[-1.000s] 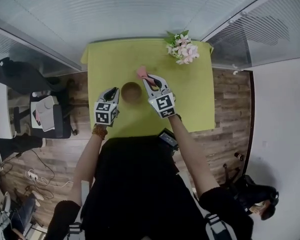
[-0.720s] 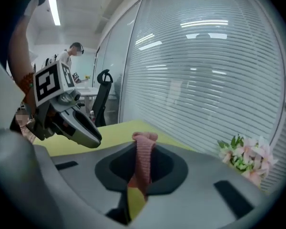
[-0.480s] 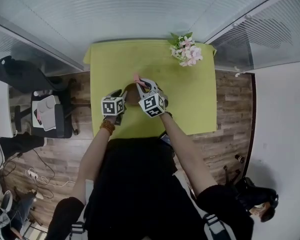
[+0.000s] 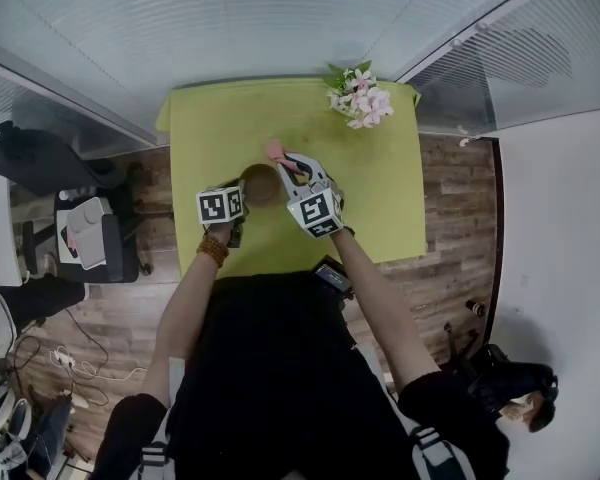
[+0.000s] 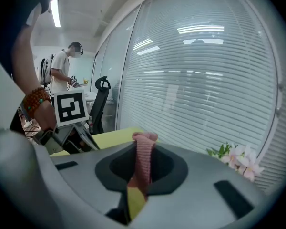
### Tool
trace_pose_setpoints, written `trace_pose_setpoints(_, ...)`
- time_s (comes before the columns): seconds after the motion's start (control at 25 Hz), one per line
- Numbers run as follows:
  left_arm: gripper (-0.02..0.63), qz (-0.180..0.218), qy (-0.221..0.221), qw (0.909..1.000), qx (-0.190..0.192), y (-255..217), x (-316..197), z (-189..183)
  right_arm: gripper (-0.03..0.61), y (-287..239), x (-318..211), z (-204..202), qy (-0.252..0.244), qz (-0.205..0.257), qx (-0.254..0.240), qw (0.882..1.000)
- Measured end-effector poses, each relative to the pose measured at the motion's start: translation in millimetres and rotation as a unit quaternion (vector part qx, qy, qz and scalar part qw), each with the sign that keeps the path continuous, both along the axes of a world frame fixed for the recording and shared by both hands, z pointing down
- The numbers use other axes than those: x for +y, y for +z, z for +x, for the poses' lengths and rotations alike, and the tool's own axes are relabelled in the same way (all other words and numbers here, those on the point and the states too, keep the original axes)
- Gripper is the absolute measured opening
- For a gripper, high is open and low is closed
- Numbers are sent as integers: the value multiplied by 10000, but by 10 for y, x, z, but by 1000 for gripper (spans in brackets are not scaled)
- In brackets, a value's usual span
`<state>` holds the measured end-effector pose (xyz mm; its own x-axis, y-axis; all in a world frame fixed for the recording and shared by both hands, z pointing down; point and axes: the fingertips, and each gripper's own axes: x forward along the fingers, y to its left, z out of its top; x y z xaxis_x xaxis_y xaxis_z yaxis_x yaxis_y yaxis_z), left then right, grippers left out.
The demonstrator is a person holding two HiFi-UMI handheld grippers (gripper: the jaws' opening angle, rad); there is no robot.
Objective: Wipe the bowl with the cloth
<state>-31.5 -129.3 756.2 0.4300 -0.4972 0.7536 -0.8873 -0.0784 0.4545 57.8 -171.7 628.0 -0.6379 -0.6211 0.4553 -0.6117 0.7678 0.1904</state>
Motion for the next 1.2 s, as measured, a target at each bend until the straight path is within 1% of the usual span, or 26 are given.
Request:
trace_pose_setpoints(0.16,21,416,170,9990,82,-390,-81,-5,31,-475,25,74,-85,453,-114,9989)
trace_pose_setpoints(0.24,21,573,307,9979,77,-576,-79,19,31,-690,75,53,-209,751,-25,9970)
trace_pose_setpoints(0.36,21,651,637,9958,-23,-708,17,93,34,-712,198,-46,-455,1073,556,9916)
trace_pose_setpoints(0.44,21,517,827,9951,-135,-617,148,121,34,-496,355,-140,-679,1065,916,9878)
trace_pose_setpoints(0.52,21,235,819,9963,-103,-406,276,123,34,-139,543,-216,-980,974,1300,9818)
trace_pose_setpoints(0.64,21,-193,627,9978,-15,-47,426,51,34,435,735,-305,-1355,816,1994,9671)
trace_pose_setpoints(0.72,21,-391,566,9976,13,120,535,31,39,711,796,-324,-1403,593,2261,9621)
trace_pose_setpoints(0.8,21,-498,572,9971,66,210,604,61,52,906,851,-330,-1503,295,2396,9587)
trace_pose_setpoints(0.84,21,-518,568,9970,98,233,611,78,72,982,902,-341,-1650,121,2438,9556)
trace_pose_setpoints(0.92,22,-511,557,9971,133,246,597,83,179,1093,1063,-368,-2093,-209,2482,9456)
trace_pose_setpoints(1.04,23,-495,628,9967,100,231,603,51,222,1112,1301,-353,-2616,-639,2411,9324)
trace_pose_setpoints(1.08,22,-503,653,9965,103,227,613,40,239,1068,1349,-337,-2713,-756,2331,9308)
trace_pose_setpoints(1.12,22,-512,665,9964,122,224,619,32,239,1004,1377,-318,-2773,-834,2219,9311)
trace_pose_setpoints(1.2,23,-520,662,9963,172,224,627,19,236,859,1391,-276,-2779,-925,1916,9368)
